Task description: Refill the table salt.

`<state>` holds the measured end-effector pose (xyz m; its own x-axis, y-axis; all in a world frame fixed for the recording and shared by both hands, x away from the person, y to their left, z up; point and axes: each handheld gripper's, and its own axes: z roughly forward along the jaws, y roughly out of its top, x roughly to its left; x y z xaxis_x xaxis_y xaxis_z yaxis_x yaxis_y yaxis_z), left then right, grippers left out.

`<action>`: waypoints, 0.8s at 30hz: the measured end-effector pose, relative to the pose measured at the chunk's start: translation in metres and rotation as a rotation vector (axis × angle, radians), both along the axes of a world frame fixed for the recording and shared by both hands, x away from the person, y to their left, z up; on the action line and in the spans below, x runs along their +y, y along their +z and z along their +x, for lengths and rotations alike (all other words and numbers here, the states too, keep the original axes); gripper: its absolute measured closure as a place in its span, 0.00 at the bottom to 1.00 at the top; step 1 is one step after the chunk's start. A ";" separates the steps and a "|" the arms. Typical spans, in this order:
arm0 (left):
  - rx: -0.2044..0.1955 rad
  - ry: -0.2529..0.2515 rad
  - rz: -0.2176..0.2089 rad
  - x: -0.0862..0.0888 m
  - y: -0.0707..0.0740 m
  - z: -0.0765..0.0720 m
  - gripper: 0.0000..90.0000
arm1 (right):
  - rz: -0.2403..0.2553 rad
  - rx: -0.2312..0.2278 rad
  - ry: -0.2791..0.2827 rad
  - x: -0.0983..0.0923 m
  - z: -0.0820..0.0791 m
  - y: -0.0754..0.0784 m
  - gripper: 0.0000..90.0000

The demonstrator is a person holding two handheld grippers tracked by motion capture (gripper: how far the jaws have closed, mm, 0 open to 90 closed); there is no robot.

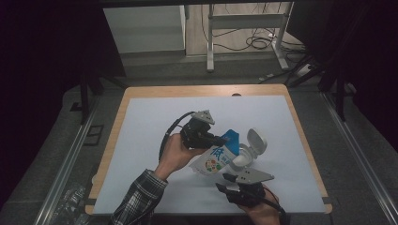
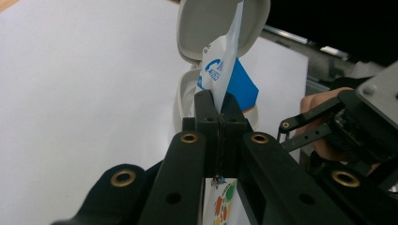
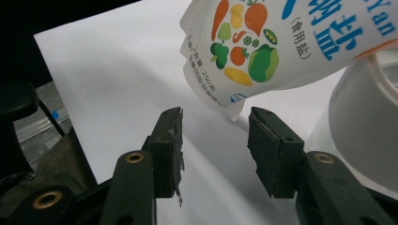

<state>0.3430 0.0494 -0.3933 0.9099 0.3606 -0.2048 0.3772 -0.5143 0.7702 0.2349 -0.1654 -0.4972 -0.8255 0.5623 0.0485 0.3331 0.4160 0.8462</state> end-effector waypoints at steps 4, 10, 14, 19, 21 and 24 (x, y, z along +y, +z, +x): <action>0.003 -0.020 -0.037 0.006 -0.005 -0.002 1.00 | 0.016 0.011 0.013 -0.002 0.001 0.002 0.61; -0.001 -0.027 -0.047 0.011 -0.009 -0.005 1.00 | 0.034 0.009 0.009 -0.004 0.002 0.006 0.60; -0.010 -0.021 -0.030 0.011 -0.009 -0.007 1.00 | 0.036 0.002 0.007 -0.005 0.002 0.008 0.60; -0.010 -0.012 -0.036 0.014 -0.009 -0.010 1.00 | 0.056 0.011 0.007 -0.009 0.004 0.013 0.60; -0.016 -0.012 -0.033 0.019 -0.008 -0.011 1.00 | 0.067 0.017 0.000 -0.011 0.006 0.016 0.61; -0.019 -0.007 -0.035 0.023 -0.007 -0.013 1.00 | 0.082 0.007 -0.007 -0.014 0.008 0.022 0.64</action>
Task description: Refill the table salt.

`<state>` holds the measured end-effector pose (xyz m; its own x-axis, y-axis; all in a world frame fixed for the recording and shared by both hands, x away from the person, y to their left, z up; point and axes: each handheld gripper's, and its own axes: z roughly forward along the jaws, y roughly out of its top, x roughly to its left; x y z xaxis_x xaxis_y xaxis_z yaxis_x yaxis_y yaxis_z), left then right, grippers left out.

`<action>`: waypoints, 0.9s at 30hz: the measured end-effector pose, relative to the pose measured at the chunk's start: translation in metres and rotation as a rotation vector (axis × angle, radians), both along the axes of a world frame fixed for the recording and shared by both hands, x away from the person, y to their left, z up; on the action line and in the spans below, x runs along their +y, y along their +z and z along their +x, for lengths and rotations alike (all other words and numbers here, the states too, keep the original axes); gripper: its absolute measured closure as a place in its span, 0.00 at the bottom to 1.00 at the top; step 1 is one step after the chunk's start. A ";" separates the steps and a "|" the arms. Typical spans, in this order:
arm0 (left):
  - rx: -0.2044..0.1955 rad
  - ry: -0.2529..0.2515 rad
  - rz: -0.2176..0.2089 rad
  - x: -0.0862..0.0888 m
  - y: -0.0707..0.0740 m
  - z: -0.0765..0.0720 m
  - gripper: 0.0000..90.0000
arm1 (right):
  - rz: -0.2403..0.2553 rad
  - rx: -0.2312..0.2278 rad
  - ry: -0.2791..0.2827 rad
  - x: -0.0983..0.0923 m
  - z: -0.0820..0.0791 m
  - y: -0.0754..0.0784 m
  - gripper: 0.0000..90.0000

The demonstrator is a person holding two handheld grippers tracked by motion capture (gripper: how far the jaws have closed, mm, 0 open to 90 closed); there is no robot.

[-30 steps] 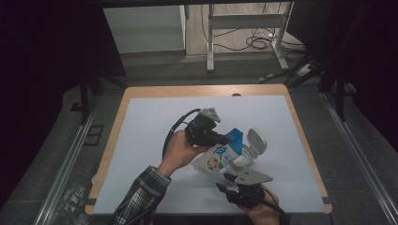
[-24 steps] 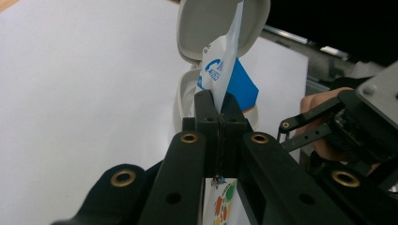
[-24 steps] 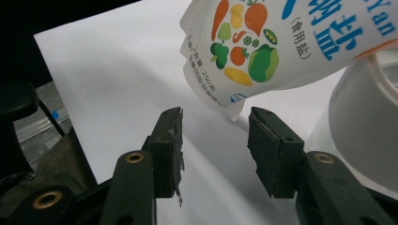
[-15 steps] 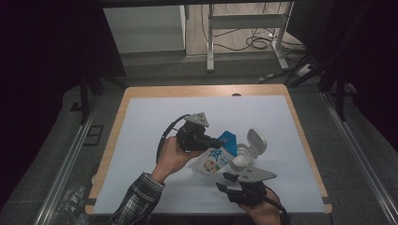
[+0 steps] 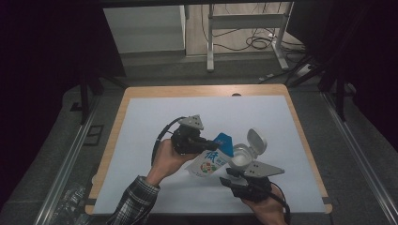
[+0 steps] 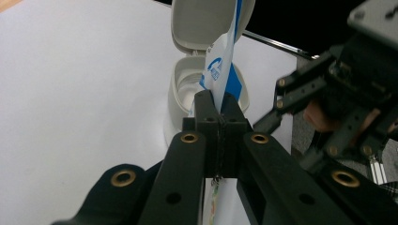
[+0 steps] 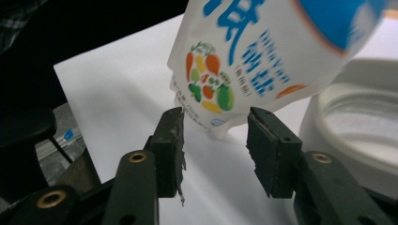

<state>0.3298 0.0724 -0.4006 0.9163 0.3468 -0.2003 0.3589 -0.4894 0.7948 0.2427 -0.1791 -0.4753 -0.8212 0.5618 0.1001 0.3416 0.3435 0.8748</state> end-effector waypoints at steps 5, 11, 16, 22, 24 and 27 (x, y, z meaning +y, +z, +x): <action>-0.004 0.004 -0.004 0.006 0.000 -0.002 1.00 | 0.005 -0.018 -0.015 -0.001 0.003 0.009 0.67; -0.014 0.005 -0.003 0.015 0.002 -0.009 1.00 | 0.022 -0.042 -0.059 -0.003 0.015 0.023 0.67; -0.018 0.007 -0.002 0.020 0.003 -0.013 1.00 | 0.030 -0.039 -0.062 -0.002 0.021 0.030 0.63; -0.033 -0.007 -0.008 0.027 0.003 -0.021 1.00 | 0.045 -0.021 -0.013 0.012 0.038 0.037 0.59; -0.035 -0.010 -0.013 0.029 0.003 -0.023 1.00 | 0.039 -0.024 0.008 0.017 0.040 0.037 0.59; -0.040 -0.016 -0.017 0.031 0.004 -0.026 1.00 | 0.034 -0.024 0.036 0.025 0.043 0.037 0.60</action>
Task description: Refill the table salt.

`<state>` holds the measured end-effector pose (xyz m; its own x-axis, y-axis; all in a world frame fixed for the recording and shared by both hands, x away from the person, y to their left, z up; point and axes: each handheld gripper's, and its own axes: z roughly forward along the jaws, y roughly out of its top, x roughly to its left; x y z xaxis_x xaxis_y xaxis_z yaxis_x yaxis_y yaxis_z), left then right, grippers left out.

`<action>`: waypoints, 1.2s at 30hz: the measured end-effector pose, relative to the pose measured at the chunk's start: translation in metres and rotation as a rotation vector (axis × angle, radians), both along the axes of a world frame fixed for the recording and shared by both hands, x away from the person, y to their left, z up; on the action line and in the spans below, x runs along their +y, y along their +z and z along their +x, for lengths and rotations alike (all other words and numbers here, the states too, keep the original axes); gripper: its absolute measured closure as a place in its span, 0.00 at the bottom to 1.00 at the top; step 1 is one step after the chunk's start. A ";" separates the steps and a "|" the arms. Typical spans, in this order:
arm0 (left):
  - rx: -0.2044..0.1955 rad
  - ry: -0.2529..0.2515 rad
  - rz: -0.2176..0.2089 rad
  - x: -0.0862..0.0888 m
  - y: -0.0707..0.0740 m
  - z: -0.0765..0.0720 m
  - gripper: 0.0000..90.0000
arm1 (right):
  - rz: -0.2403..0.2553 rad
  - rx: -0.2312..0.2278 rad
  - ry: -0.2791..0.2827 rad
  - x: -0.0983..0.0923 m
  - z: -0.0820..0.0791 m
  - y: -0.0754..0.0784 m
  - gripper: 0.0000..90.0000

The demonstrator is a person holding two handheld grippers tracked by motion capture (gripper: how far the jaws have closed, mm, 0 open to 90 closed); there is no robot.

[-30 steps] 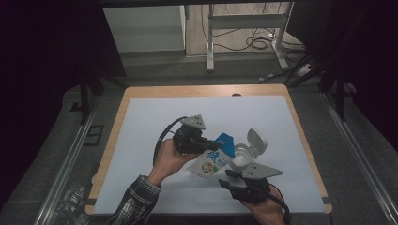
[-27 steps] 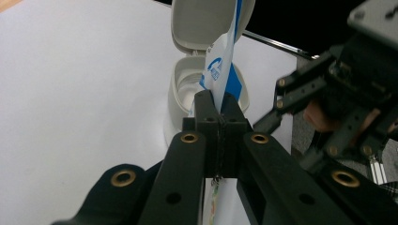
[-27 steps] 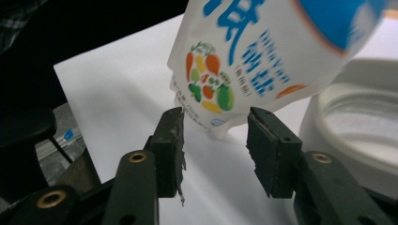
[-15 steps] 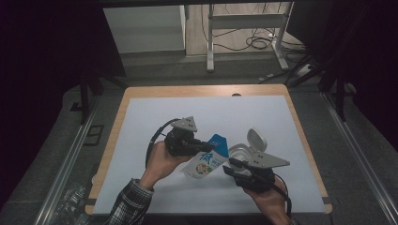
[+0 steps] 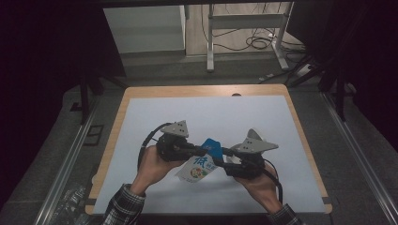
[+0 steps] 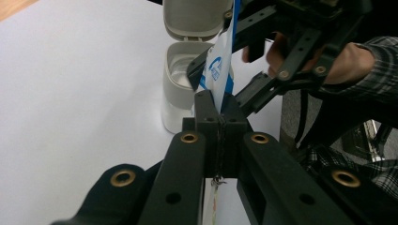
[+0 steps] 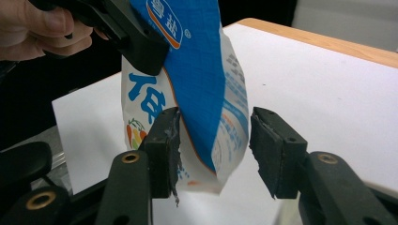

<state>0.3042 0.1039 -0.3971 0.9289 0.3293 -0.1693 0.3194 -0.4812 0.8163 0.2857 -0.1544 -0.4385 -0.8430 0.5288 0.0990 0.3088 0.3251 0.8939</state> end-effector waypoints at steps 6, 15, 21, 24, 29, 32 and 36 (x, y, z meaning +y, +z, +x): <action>-0.005 0.018 0.003 0.007 -0.002 -0.002 1.00 | -0.020 -0.041 0.019 0.008 -0.001 -0.001 0.84; 0.001 0.056 -0.031 0.019 -0.012 0.000 0.97 | -0.065 -0.079 0.033 0.018 -0.003 0.001 0.99; -0.025 0.131 -0.025 0.023 -0.020 0.000 0.84 | -0.091 -0.088 0.019 0.025 -0.001 0.006 0.99; -0.036 0.164 -0.017 0.025 -0.024 -0.001 0.74 | -0.101 -0.093 0.012 0.027 0.000 0.008 0.99; -0.050 0.239 0.030 0.026 -0.032 -0.003 0.56 | -0.113 -0.094 -0.002 0.029 0.002 0.009 0.99; -0.044 0.291 0.037 0.030 -0.038 -0.003 0.44 | -0.122 -0.098 -0.011 0.031 0.004 0.011 0.99; -0.011 0.348 0.035 0.036 -0.049 -0.004 0.32 | -0.139 -0.091 -0.030 0.033 0.009 0.013 0.99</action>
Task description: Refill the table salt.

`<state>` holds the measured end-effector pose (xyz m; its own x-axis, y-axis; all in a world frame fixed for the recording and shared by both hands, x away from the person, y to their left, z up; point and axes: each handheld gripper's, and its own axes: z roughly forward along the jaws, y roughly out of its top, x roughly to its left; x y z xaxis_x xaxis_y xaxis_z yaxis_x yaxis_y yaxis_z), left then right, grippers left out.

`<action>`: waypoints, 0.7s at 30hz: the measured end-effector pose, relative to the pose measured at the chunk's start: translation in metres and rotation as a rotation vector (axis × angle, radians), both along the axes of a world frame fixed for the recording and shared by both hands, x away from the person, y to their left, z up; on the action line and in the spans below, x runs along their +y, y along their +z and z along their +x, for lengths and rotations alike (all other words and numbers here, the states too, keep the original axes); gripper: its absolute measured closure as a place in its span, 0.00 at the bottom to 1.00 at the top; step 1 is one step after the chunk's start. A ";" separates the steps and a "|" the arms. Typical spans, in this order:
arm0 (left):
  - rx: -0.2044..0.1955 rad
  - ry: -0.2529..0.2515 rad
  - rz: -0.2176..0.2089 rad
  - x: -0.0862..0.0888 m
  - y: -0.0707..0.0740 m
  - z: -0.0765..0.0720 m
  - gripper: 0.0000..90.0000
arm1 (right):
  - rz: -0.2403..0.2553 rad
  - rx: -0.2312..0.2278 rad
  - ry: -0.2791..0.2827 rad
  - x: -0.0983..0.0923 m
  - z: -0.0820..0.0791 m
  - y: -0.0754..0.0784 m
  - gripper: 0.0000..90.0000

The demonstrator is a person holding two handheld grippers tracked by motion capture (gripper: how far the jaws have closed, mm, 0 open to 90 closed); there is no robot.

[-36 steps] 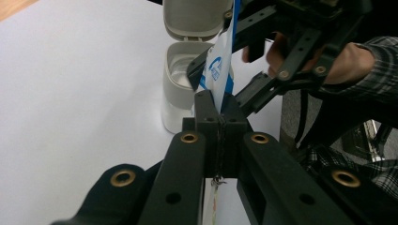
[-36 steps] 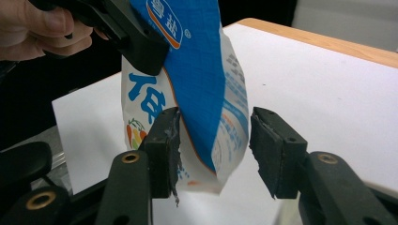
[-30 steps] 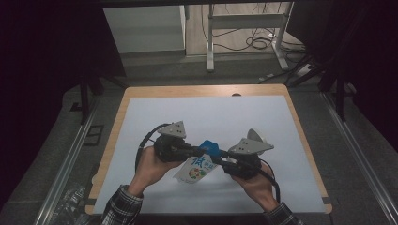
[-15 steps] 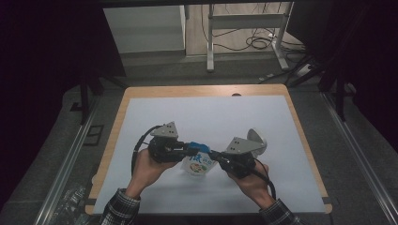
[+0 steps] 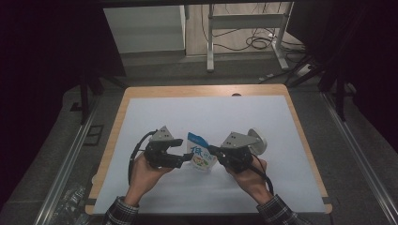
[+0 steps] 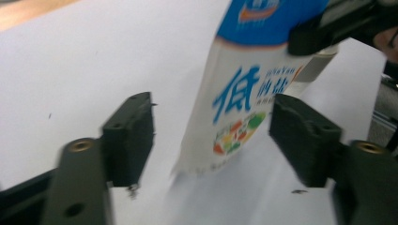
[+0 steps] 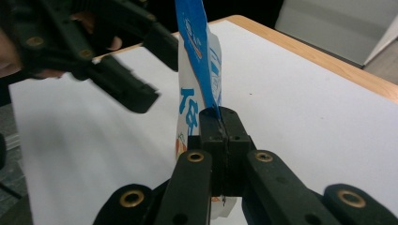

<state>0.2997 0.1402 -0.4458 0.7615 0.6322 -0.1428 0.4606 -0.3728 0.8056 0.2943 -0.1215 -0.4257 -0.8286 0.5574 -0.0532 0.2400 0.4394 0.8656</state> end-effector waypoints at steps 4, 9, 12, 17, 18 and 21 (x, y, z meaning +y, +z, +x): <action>0.021 0.051 0.036 0.005 -0.013 -0.003 0.22 | -0.006 0.003 -0.012 0.001 0.005 0.003 0.99; 0.062 0.116 0.093 0.012 -0.034 -0.006 0.10 | -0.015 0.002 -0.023 0.006 0.012 0.008 0.99; 0.090 0.152 0.121 0.017 -0.048 -0.010 0.06 | -0.024 -0.001 -0.029 0.011 0.017 0.011 0.99; 0.128 0.179 0.151 0.023 -0.071 -0.016 0.03 | -0.047 -0.002 -0.042 0.022 0.026 0.014 0.99; 0.132 0.176 0.167 0.024 -0.074 -0.017 0.03 | -0.051 -0.003 -0.043 0.024 0.028 0.014 0.99; 0.142 0.198 0.199 0.024 -0.086 -0.021 0.02 | -0.065 -0.007 -0.047 0.031 0.034 0.015 0.99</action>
<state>0.2787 0.1643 -0.5318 0.6022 0.7923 -0.0978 0.6425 -0.4084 0.6484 0.3285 -0.0909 -0.4105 -0.8013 0.5904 -0.0965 0.2551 0.4831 0.8376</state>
